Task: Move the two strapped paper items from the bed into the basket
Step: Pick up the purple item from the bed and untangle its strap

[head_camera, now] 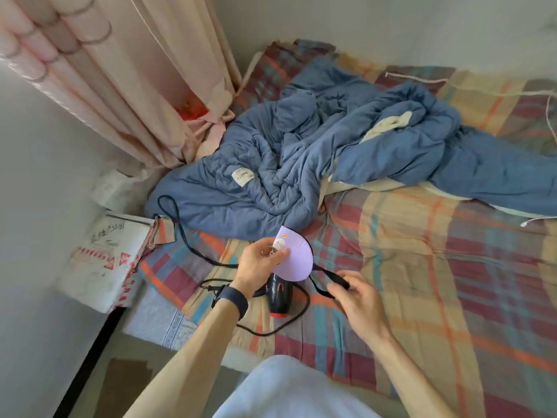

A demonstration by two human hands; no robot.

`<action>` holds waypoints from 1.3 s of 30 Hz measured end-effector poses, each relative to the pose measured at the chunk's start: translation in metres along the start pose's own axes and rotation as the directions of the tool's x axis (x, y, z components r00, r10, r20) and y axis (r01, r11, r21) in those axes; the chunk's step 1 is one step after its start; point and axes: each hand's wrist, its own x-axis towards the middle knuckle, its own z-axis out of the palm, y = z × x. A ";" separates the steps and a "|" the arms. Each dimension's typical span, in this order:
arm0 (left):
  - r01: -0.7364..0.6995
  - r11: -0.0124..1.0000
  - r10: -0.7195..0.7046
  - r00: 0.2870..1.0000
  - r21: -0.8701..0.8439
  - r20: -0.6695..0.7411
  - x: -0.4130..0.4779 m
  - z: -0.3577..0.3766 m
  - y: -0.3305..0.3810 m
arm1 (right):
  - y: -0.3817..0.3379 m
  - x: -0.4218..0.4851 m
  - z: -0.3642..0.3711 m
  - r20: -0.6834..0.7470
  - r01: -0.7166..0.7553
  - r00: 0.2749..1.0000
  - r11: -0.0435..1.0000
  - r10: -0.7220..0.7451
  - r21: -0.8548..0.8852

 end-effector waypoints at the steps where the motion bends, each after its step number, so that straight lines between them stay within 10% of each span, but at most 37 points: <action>1: -0.012 1.000 0.012 0.999 -0.010 -0.051 -0.014 -0.005 0.006 | -0.005 -0.011 -0.014 -0.008 -0.011 1.000 0.988 0.012 0.152; 5: -0.079 0.990 0.050 0.970 -0.117 -0.236 -0.072 -0.014 0.017 | -0.011 -0.050 -0.068 0.134 -0.145 0.989 0.576 0.062 0.805; 12: -0.104 0.986 0.066 0.960 -0.130 -0.272 -0.153 -0.001 0.033 | -0.028 -0.092 -0.096 0.352 -0.354 0.935 0.169 0.040 0.920; 17: -0.187 0.982 0.186 0.968 0.011 -0.168 -0.189 0.010 0.056 | -0.025 -0.086 -0.091 0.524 -0.525 0.849 0.221 0.069 0.822; 20: -0.248 0.929 0.262 0.965 0.275 -0.018 -0.198 0.015 0.073 | -0.034 -0.092 -0.083 0.567 -0.532 0.816 0.526 0.112 0.663; 23: -0.296 0.791 0.267 0.954 0.536 0.134 -0.206 0.020 0.086 | -0.050 -0.109 -0.073 0.514 -0.261 0.857 0.851 -0.012 0.456; 28: -0.345 0.596 0.330 0.928 0.725 0.171 -0.217 0.027 0.110 | -0.070 -0.127 -0.062 0.428 0.236 0.861 0.961 -0.276 0.144; 34: -0.264 0.890 0.302 0.952 0.371 -0.048 -0.215 -0.003 0.118 | -0.050 -0.139 -0.062 0.460 0.292 0.837 0.953 -0.296 0.080; 39: -0.184 0.980 0.189 0.979 0.078 -0.074 -0.230 -0.010 0.117 | -0.050 -0.153 -0.053 0.130 0.276 0.933 0.898 -0.336 0.341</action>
